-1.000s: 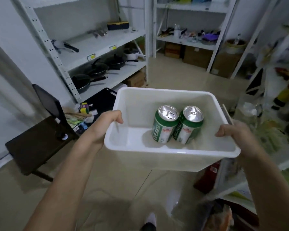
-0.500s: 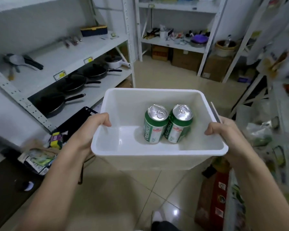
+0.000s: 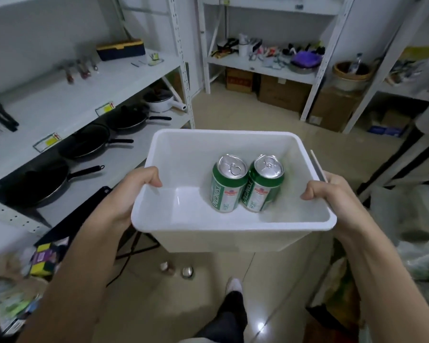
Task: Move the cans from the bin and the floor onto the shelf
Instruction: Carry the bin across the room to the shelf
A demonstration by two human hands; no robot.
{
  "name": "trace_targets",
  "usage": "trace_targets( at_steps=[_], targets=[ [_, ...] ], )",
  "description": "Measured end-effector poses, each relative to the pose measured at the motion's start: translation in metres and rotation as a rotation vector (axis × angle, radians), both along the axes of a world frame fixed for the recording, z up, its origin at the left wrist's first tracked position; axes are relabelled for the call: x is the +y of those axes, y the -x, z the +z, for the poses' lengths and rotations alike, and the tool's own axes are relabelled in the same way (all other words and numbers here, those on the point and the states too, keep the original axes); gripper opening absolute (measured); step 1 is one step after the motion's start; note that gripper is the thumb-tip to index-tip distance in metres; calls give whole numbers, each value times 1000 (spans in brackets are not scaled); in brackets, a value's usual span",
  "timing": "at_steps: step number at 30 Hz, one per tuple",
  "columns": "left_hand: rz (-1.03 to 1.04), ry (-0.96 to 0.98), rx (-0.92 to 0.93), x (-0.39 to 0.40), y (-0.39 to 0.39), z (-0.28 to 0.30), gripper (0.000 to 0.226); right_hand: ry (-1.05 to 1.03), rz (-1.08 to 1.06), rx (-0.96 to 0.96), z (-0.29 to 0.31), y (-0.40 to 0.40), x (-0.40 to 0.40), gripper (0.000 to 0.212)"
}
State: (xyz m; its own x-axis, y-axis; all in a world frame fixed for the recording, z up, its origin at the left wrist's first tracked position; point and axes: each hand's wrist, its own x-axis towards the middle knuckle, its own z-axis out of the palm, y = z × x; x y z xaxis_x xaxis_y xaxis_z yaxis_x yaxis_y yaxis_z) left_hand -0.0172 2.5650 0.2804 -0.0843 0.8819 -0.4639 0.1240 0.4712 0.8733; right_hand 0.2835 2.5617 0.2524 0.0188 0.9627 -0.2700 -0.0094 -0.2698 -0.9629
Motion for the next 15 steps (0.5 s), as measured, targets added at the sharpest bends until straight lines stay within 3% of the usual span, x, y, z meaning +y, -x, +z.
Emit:
trace_targets(
  at_steps=[4, 7, 10, 15],
  targets=[
    [-3, 15, -52, 76, -10, -4, 30, -21, 25, -17, 1, -10, 85, 35],
    [104, 54, 13, 134, -31, 2, 7, -27, 60, -21, 7, -19, 146, 35],
    [268, 32, -52, 185, -30, -3, 42, -30, 108, -20, 7, -24, 205, 45],
    [367, 35, 127, 267, -45, -13, 38, -4, 231, -37, 4, -28, 315, 39]
  ],
)
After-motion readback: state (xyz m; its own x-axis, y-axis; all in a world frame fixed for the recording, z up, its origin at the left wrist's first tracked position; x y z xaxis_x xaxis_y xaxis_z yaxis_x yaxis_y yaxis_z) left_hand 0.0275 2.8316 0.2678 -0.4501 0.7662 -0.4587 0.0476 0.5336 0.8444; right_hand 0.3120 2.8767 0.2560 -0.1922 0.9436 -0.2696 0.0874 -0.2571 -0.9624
